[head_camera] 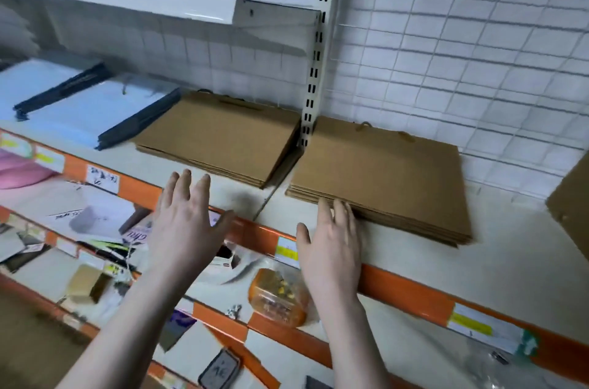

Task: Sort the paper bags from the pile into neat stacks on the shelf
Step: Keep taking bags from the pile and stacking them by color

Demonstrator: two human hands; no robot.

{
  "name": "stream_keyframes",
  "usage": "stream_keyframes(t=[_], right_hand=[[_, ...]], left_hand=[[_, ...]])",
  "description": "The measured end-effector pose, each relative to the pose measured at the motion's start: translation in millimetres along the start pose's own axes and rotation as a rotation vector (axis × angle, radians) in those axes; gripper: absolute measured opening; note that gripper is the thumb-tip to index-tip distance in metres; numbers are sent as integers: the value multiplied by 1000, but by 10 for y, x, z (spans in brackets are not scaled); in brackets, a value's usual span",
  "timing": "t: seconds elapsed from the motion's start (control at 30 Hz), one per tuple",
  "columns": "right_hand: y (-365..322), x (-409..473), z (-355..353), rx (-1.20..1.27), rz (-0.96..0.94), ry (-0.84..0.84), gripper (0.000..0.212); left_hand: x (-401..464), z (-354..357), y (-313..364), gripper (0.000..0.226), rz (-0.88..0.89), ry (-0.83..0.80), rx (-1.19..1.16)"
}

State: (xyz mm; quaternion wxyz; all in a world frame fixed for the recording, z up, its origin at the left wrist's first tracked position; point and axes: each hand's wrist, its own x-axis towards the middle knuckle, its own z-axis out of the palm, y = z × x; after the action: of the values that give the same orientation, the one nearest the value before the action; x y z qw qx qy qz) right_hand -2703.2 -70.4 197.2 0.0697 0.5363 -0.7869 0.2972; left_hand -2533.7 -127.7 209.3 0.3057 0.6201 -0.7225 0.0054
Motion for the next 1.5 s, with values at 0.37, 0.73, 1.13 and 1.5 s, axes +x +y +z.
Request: stream_keyframes(t=[0.37,0.73,1.13,1.5], right_hand=[[-1953,-231,641,105,-270,-163,55],[-4030,-803,1410,184,-381,-253,52],[-5551,-487,2509,254,-459,-229,51],[-7457,675,3980,349,-395,-141,46]], left_hand=[[17,-899,-1884,66,-226,140,51],[17,-1768,-4056,56,-354,189,165],[680,-1902,-5622,66,-463,215,187],[2672,-1971,-7397,65,-398,208,220]])
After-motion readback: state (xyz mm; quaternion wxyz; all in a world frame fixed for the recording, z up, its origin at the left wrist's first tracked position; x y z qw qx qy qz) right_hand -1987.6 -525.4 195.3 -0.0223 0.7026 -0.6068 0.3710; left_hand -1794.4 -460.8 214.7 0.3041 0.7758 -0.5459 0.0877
